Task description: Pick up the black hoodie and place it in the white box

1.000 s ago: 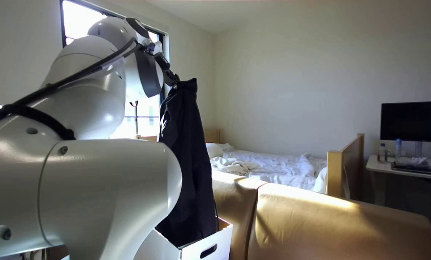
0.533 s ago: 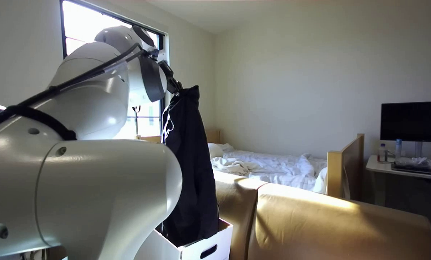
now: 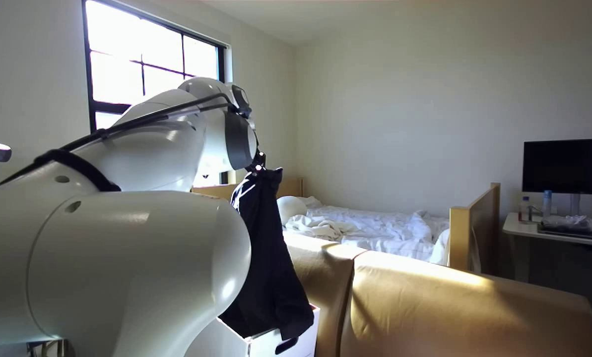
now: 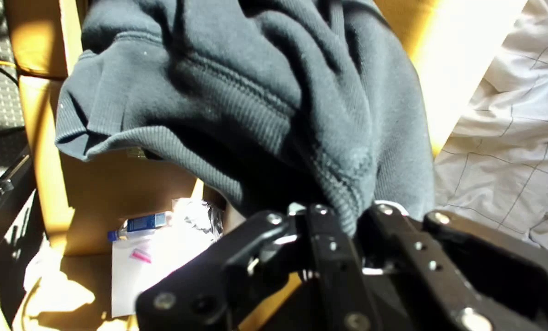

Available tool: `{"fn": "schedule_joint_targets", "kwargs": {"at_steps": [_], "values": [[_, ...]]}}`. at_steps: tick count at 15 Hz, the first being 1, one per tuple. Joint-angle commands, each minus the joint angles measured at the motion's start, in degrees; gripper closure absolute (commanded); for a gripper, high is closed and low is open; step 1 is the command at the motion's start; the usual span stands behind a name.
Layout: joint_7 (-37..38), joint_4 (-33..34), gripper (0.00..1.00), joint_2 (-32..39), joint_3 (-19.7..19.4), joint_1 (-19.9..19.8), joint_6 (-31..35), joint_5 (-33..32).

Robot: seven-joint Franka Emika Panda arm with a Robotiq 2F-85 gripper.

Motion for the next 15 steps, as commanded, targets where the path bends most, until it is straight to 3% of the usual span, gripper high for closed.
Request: {"fn": "schedule_joint_targets", "kwargs": {"at_steps": [1,2,4,5,7,9,11,12,15], "values": [[4.19,-0.01,0.93,1.91,3.54,-2.97,4.7,5.17],[1.28,-0.01,0.87,1.94,1.63,-2.12,2.56,2.34],[2.0,-0.1,0.87,2.94,2.6,-2.8,3.85,3.33],[2.18,-0.11,0.94,2.99,2.74,-2.73,3.93,3.38],[4.53,-1.02,0.94,5.8,6.94,-4.59,5.14,9.08],[9.27,1.26,0.93,10.11,8.2,-4.75,4.4,11.83],[15.35,0.7,0.93,10.63,7.75,-5.01,2.58,12.41],[10.61,0.59,0.87,10.8,7.0,-4.0,3.41,10.19],[13.49,-0.9,0.87,11.1,7.08,-4.26,4.12,10.42]]}}
